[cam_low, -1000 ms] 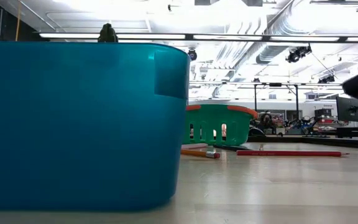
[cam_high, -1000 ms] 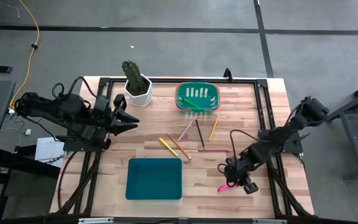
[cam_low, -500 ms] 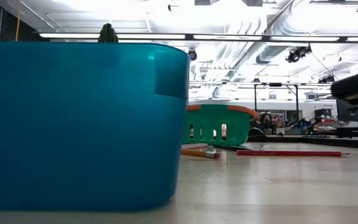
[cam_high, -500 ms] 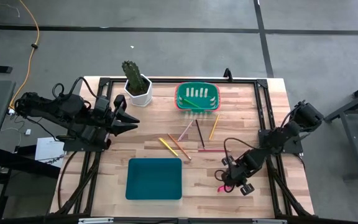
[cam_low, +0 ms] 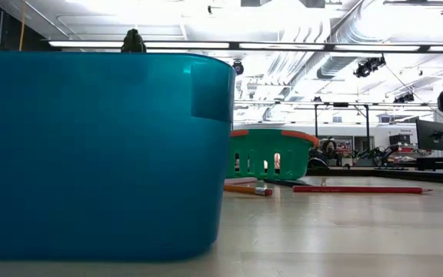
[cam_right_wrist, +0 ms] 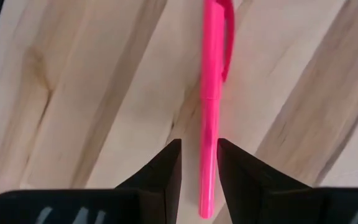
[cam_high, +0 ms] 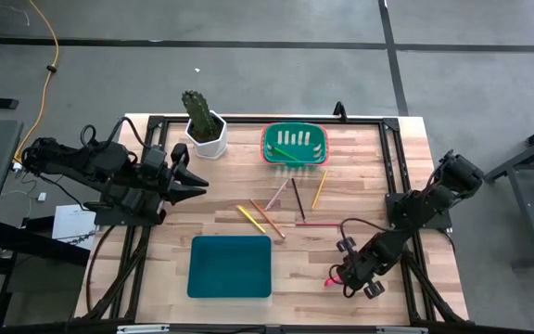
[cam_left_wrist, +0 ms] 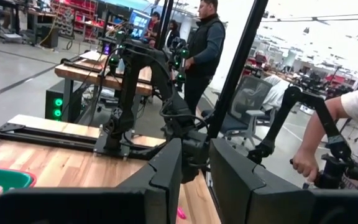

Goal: Sort pens & pencils
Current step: Put the pink pen into the green basket

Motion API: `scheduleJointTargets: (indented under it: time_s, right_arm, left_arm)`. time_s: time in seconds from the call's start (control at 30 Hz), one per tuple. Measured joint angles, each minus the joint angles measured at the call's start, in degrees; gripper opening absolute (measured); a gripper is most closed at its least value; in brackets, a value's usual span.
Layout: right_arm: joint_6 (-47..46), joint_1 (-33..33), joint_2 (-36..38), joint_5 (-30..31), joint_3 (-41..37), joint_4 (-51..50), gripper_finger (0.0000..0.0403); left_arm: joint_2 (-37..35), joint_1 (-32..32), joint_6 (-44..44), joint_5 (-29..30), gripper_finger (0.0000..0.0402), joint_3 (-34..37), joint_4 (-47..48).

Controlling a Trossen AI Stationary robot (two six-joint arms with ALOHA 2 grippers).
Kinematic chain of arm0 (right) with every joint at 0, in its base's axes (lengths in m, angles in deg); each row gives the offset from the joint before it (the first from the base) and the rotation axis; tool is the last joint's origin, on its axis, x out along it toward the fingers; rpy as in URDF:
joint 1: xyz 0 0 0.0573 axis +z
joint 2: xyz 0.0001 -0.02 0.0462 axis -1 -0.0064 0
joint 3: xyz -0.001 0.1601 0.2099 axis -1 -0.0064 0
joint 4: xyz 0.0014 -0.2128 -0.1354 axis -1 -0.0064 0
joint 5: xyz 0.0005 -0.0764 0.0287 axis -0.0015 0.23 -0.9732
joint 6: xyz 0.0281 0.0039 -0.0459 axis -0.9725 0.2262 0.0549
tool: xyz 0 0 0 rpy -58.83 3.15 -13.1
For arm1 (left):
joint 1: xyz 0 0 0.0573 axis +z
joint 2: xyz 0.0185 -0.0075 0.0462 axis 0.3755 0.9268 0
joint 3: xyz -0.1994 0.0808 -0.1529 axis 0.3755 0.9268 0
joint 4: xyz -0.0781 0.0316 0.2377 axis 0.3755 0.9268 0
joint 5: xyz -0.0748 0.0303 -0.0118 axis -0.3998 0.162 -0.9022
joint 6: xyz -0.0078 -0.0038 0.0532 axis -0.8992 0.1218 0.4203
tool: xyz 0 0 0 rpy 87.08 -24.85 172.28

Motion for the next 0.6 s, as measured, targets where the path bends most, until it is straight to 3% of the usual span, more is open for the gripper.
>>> scheduleJointTargets:
  time_s: [0.6]
  right_arm:
    - [0.78, -0.04, 0.02, 1.81, 0.01, 0.03, 0.0091]
  left_arm:
    - [0.0, 0.0, -0.22, 0.66, 0.0072, 0.0, 0.04]
